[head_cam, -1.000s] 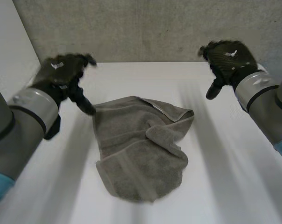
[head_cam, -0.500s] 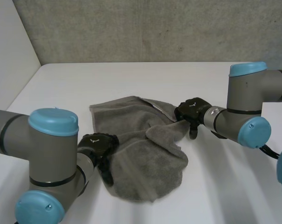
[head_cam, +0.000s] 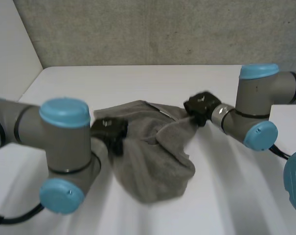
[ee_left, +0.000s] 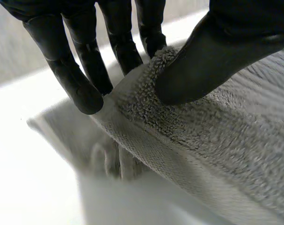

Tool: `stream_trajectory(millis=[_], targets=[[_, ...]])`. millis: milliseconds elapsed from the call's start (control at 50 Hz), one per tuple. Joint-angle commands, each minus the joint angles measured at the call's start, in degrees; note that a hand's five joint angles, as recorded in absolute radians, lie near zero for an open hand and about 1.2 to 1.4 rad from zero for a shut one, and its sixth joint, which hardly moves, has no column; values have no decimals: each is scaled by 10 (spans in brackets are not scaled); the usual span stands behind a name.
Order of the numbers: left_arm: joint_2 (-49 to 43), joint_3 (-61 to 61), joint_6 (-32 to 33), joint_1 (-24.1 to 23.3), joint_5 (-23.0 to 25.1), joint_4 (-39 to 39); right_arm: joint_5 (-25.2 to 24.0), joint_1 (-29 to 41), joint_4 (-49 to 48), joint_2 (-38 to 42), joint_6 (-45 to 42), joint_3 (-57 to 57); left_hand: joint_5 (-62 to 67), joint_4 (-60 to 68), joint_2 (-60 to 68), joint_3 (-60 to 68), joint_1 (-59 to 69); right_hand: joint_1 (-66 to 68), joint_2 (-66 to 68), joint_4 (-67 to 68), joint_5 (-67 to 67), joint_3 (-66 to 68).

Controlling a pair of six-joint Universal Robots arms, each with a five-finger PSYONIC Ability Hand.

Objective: Fold the towel.

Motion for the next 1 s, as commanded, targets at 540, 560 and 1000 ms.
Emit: stream_trajectory(millis=[540, 560, 1000], targets=[[197, -65, 137, 86, -7, 223, -31, -28, -169, -282, 72, 226, -146, -64, -52, -73, -24, 43, 52, 35, 32, 41], [202, -112, 138, 88, 4, 234, -31, -28, -169, -282, 72, 226, -146, -64, -52, -73, -24, 43, 52, 35, 32, 41], [186, -345, 136, 170, 44, 385, -22, -13, -204, -355, -16, 561, -146, -64, -52, -73, -24, -548, -539, -556, -560, -551]])
